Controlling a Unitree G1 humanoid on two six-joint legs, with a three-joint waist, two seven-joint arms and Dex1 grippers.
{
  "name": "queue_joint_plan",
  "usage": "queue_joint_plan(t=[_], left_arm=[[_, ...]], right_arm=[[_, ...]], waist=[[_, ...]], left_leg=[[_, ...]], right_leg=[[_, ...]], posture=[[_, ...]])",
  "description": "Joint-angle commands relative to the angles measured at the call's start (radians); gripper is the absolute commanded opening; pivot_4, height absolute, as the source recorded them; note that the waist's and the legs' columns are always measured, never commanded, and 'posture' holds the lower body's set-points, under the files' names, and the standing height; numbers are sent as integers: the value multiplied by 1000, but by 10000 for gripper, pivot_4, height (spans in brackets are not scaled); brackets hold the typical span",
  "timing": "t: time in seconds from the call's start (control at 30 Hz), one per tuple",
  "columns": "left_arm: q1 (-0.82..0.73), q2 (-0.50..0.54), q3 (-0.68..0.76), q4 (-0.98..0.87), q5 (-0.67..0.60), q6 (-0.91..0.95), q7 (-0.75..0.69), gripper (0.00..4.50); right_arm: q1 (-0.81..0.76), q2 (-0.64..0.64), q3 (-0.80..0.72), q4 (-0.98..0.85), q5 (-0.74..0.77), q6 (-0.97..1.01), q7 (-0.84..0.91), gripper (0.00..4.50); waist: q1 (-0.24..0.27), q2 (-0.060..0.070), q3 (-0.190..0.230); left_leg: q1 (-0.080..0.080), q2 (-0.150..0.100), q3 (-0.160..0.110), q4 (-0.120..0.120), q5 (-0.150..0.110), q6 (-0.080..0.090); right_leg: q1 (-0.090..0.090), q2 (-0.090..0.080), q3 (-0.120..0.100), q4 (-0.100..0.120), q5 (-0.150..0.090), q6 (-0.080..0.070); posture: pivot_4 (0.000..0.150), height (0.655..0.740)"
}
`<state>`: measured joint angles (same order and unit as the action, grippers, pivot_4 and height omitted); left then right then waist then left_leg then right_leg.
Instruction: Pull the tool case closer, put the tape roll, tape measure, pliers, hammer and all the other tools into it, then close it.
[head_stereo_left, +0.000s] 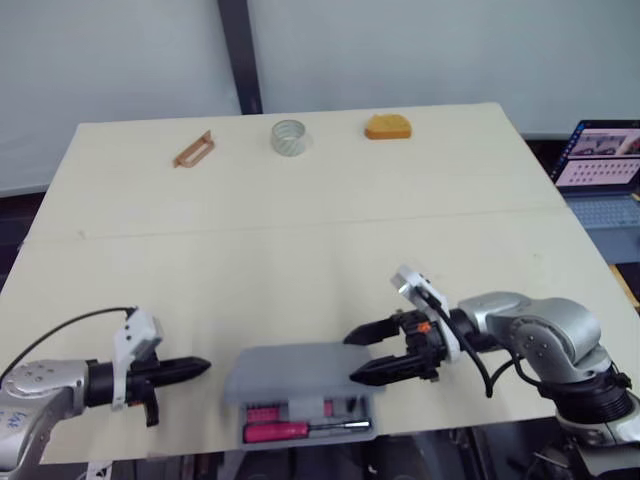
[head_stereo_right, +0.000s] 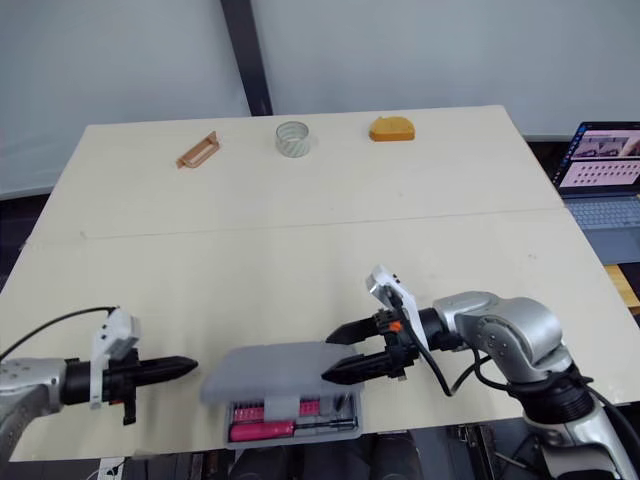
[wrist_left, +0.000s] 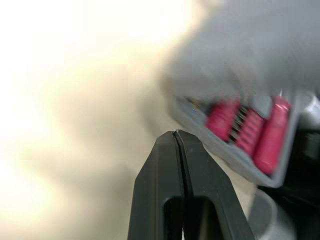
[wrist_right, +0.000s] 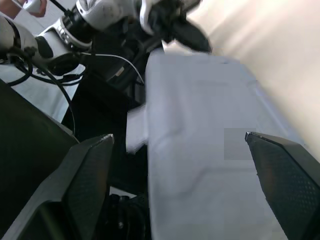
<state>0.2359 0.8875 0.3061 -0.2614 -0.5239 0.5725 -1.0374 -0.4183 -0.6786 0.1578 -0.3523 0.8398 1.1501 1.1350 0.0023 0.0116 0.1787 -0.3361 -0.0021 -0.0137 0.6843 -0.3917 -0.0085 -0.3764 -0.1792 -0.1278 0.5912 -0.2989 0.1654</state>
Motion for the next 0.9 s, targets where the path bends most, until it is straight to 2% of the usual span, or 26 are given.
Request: queue_joint_plan(t=[0.03,0.17,0.27,0.37,0.5,0.6,0.9], left_arm=[[-20,6,40,-28,-39,27,5,0],[-32,-5,78,-45,-58,54,34,0],[-33,-18,125,-33,-36,40,85,0],[-30,-18,192,1,-37,35,107,7887],[-29,-21,248,60,-18,-9,115,27160],[-16,-18,288,120,8,-60,117,43631],[20,3,340,218,66,-136,114,44432]], right_arm=[[-2,-36,-71,-5,22,-29,-2,44553],[25,-76,-184,21,31,-62,-24,44553],[70,-124,-262,41,-24,-122,-58,44553],[136,-194,-340,70,-83,-199,-65,45000],[212,-253,-382,124,-161,-292,-70,45000],[292,-284,-422,187,-224,-386,-56,45000],[360,-291,-438,371,-321,-570,-27,45000]], waist=[[-1,0,0],[-1,-1,1],[0,-2,1],[4,-2,1],[8,-3,2],[10,-3,2],[9,-3,2]], left_leg=[[0,0,0,0,0,0],[0,0,0,0,0,0],[0,0,0,0,0,0],[0,0,0,0,0,0],[0,0,1,0,0,0],[0,0,2,0,0,0],[1,0,3,0,0,0]], right_leg=[[0,0,0,0,0,0],[0,0,0,0,0,0],[0,0,0,0,0,0],[0,0,0,0,0,0],[0,0,0,0,0,0],[0,0,0,0,0,0],[0,0,0,0,0,0]], posture=[[1500,7400],[1500,7400],[1500,7400],[1500,7400],[1500,7400],[1500,7400],[1500,7400]])
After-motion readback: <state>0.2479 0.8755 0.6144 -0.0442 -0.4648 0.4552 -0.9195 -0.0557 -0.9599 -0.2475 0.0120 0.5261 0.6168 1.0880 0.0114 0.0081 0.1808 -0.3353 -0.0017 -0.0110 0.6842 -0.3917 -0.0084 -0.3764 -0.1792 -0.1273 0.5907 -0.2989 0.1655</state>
